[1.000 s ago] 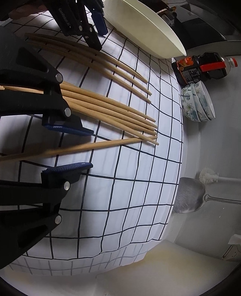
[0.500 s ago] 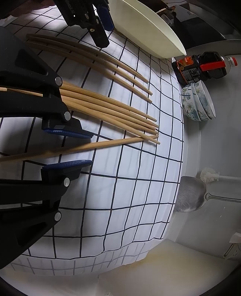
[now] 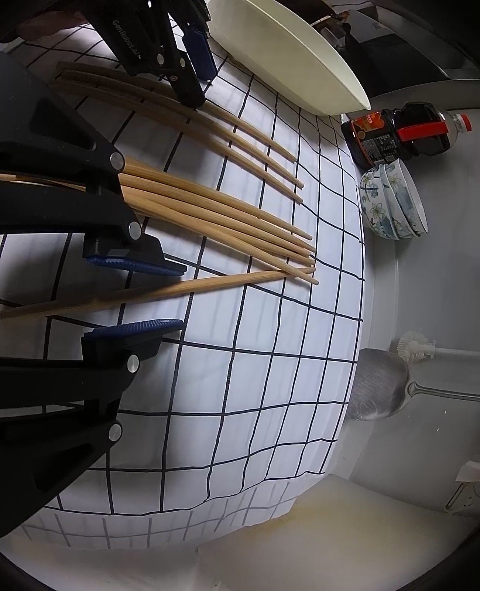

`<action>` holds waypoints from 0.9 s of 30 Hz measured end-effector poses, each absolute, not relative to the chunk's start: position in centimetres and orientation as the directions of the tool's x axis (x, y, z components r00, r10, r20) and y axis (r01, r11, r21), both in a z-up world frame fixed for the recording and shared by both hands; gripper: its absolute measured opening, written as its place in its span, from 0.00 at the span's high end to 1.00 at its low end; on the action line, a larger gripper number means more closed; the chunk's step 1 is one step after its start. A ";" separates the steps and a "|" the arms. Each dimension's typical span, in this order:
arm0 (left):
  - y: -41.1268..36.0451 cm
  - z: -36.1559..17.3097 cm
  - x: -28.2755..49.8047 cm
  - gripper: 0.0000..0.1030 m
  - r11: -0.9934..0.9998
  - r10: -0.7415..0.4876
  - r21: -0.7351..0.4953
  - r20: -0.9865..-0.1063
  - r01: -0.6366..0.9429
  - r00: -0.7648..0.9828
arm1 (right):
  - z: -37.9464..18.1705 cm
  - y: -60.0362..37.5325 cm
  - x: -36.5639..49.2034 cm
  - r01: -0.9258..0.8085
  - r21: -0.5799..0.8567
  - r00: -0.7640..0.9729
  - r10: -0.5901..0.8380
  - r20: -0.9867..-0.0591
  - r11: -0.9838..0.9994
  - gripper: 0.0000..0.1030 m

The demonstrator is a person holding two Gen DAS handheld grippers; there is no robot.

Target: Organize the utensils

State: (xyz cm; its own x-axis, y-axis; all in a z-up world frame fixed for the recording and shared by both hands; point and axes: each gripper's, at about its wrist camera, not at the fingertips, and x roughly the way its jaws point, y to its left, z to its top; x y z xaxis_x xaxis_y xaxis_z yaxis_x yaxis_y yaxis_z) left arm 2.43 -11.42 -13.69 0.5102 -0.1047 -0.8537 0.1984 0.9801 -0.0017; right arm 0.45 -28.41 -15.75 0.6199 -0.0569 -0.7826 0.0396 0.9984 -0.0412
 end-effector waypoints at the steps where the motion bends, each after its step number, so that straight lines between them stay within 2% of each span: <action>1: -11.7 -13.6 2.4 0.79 0.977 -0.114 -0.005 -0.854 0.211 0.507 | -15.8 -28.4 0.5 0.038 -0.042 0.619 -0.057 -0.783 0.998 0.78; 3: -12.2 -13.6 2.3 0.92 0.973 -0.126 -0.008 -0.857 0.232 0.500 | -15.7 -28.4 0.5 0.032 -0.035 0.616 -0.048 -0.786 0.999 0.91; 4: -12.3 -13.6 2.3 0.93 0.973 -0.123 -0.004 -0.858 0.233 0.499 | -15.7 -28.3 0.6 0.032 -0.044 0.614 -0.054 -0.788 0.999 0.94; 13: -11.4 -12.7 2.5 0.93 0.972 -0.161 -0.059 -0.873 0.228 0.459 | -14.9 -29.6 -0.6 0.097 0.041 0.619 -0.027 -0.785 0.994 0.94; 20: -10.0 -8.7 2.9 0.93 0.965 -0.210 -0.100 -0.850 0.243 0.484 | -11.0 -30.6 -2.3 0.161 0.110 0.654 -0.023 -0.756 0.981 0.94; 27: -5.9 -3.8 3.4 0.93 0.965 -0.233 -0.124 -0.814 0.232 0.533 | -7.1 -27.3 -3.1 0.125 0.144 0.681 0.021 -0.732 0.982 0.94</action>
